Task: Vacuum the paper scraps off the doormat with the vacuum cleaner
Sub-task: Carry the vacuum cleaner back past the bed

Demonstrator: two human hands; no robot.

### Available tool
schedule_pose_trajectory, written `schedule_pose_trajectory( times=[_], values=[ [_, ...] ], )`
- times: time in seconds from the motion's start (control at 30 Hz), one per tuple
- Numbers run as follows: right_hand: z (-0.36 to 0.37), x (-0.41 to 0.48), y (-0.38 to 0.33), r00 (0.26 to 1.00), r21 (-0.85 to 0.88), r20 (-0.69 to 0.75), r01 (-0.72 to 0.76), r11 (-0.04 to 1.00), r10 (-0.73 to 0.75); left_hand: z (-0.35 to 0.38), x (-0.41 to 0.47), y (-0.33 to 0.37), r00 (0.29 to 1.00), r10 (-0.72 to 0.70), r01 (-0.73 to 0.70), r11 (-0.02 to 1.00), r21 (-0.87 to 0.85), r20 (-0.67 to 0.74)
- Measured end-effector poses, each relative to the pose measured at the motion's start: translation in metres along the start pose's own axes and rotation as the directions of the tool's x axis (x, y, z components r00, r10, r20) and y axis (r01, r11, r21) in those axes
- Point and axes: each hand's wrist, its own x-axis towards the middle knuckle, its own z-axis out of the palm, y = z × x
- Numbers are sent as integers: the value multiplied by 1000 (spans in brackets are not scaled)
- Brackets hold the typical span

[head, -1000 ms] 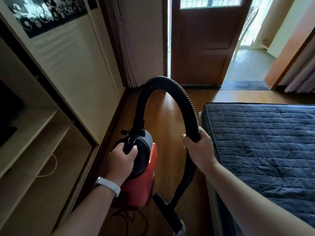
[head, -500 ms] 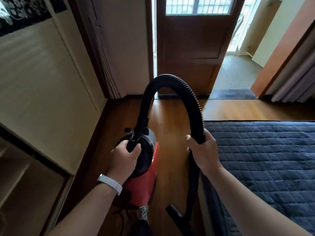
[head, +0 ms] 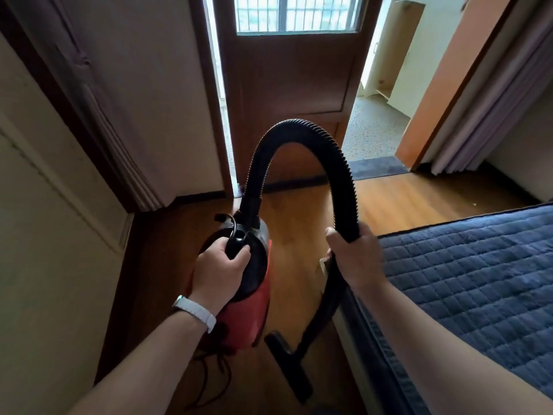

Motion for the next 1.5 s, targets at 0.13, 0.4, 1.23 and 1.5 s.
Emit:
schedule_pose_trajectory(
  times=[0.13, 0.4, 1.23, 1.5],
  values=[
    [17, 60, -5, 999, 5, -41, -20, 1000, 20, 12, 76, 15, 1000, 26, -26, 1000, 16, -2],
    [45, 216, 17, 996, 48, -79, -44, 998, 48, 81, 216, 42, 1000, 2, -3, 1000, 30, 27],
    [37, 623, 28, 948, 50, -316, -35, 998, 49, 294, 615, 161, 950, 73, -74, 997, -10, 304],
    [48, 732, 16, 876, -64, -479, -85, 994, 44, 358, 757, 196, 869, 121, -133, 991, -10, 479]
  ],
)
